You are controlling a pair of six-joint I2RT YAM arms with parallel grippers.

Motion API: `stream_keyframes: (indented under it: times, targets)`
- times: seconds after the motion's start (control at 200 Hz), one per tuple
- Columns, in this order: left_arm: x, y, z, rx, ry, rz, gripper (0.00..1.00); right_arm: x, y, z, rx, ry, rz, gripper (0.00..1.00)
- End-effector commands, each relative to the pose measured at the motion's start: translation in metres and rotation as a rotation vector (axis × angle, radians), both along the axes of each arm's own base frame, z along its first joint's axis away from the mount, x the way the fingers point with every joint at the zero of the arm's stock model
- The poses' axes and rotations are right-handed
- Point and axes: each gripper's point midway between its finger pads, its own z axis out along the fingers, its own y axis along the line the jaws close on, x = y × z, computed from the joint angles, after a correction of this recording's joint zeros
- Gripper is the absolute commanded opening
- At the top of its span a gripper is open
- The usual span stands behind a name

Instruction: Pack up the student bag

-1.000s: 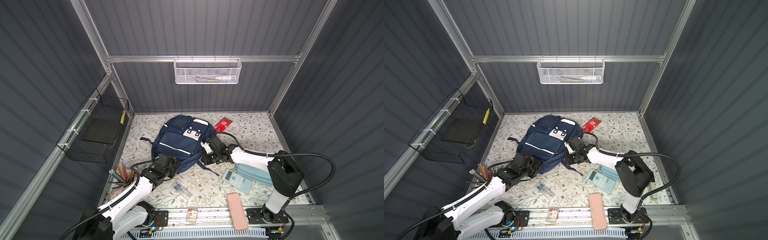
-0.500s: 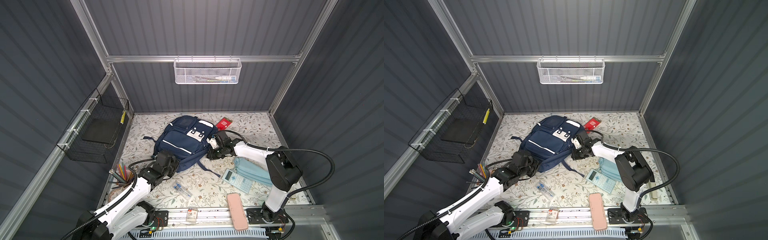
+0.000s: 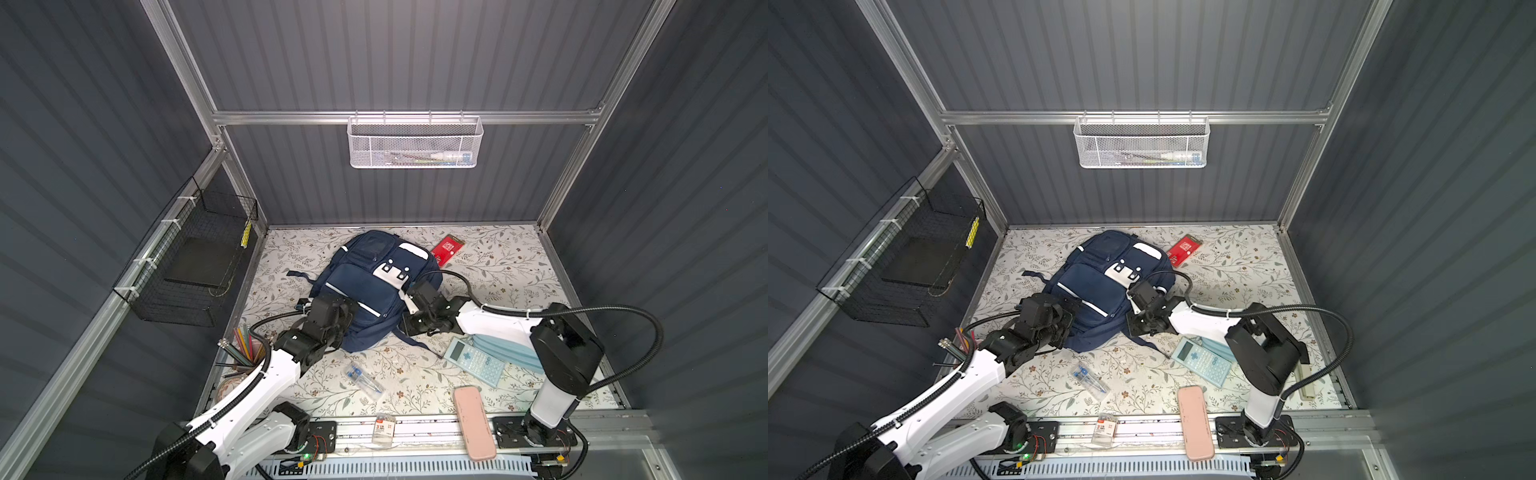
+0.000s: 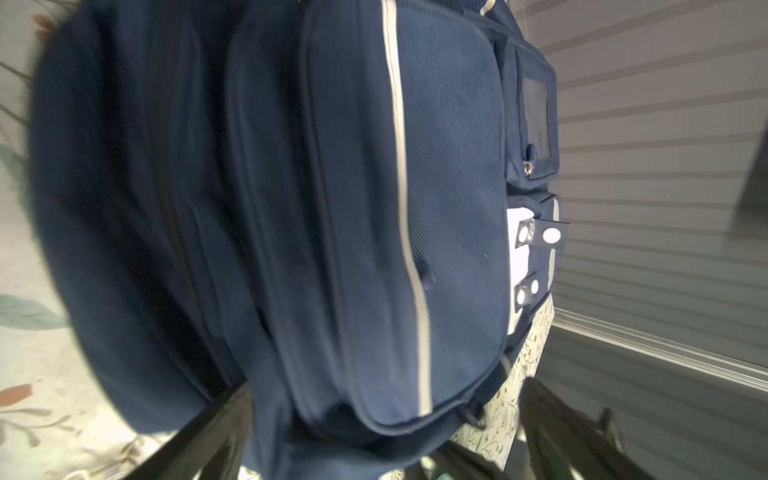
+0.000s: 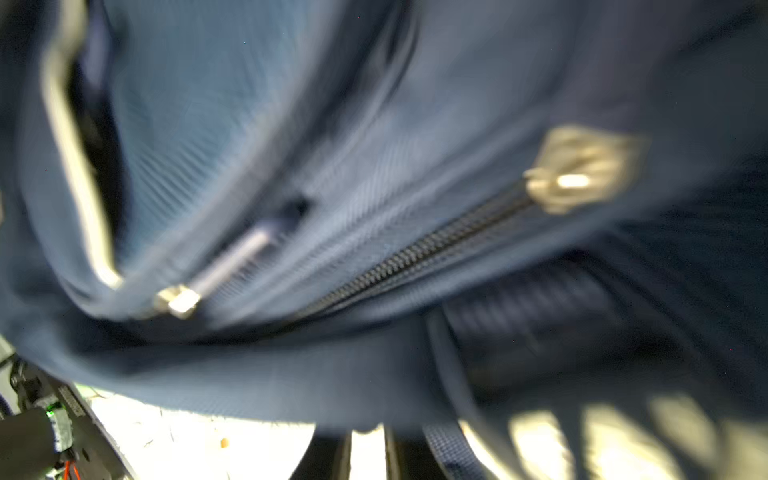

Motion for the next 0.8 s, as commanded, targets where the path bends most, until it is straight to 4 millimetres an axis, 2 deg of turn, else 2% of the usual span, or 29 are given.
stream_keyframes:
  times: [0.0,0.045,0.13,0.185,0.245,0.3,0.36,0.415,0.5,0.625,0.795]
  targets:
    - [0.009,-0.008,0.011,-0.001,-0.03,-0.032,1.0,-0.005,0.034,0.014,0.046,-0.026,0.061,0.3]
    - [0.01,-0.008,0.012,0.006,-0.033,-0.033,1.0,-0.008,0.04,0.023,0.057,-0.03,0.085,0.45]
    - [0.012,-0.005,0.019,0.023,-0.048,-0.023,1.0,-0.003,0.025,0.034,0.06,-0.029,0.034,0.57]
    - [0.012,-0.002,0.024,0.034,-0.064,-0.015,1.0,0.001,0.006,0.04,0.063,-0.032,-0.009,0.59]
    - [0.013,-0.002,0.027,0.029,-0.074,-0.014,1.0,0.012,-0.027,0.041,0.023,-0.037,-0.104,0.61]
    - [0.011,-0.001,0.018,0.034,-0.054,-0.012,1.0,0.021,-0.054,0.04,-0.01,-0.056,-0.171,0.58]
    - [0.009,0.0,0.005,0.042,-0.026,-0.005,1.0,0.023,-0.069,0.037,-0.003,-0.055,-0.187,0.52]
    - [0.007,-0.001,-0.004,0.032,-0.01,-0.007,0.99,0.02,-0.071,0.037,0.011,-0.05,-0.164,0.49]
    - [0.005,-0.004,-0.009,0.003,-0.012,-0.011,0.99,0.015,-0.068,0.038,0.01,-0.06,-0.135,0.47]
    - [0.002,-0.004,-0.002,0.027,-0.033,-0.025,0.99,0.013,-0.053,0.038,0.014,-0.105,-0.084,0.49]
    - [0.0,0.001,-0.013,0.056,-0.009,-0.01,0.99,0.028,-0.049,0.014,-0.165,-0.174,-0.07,0.5]
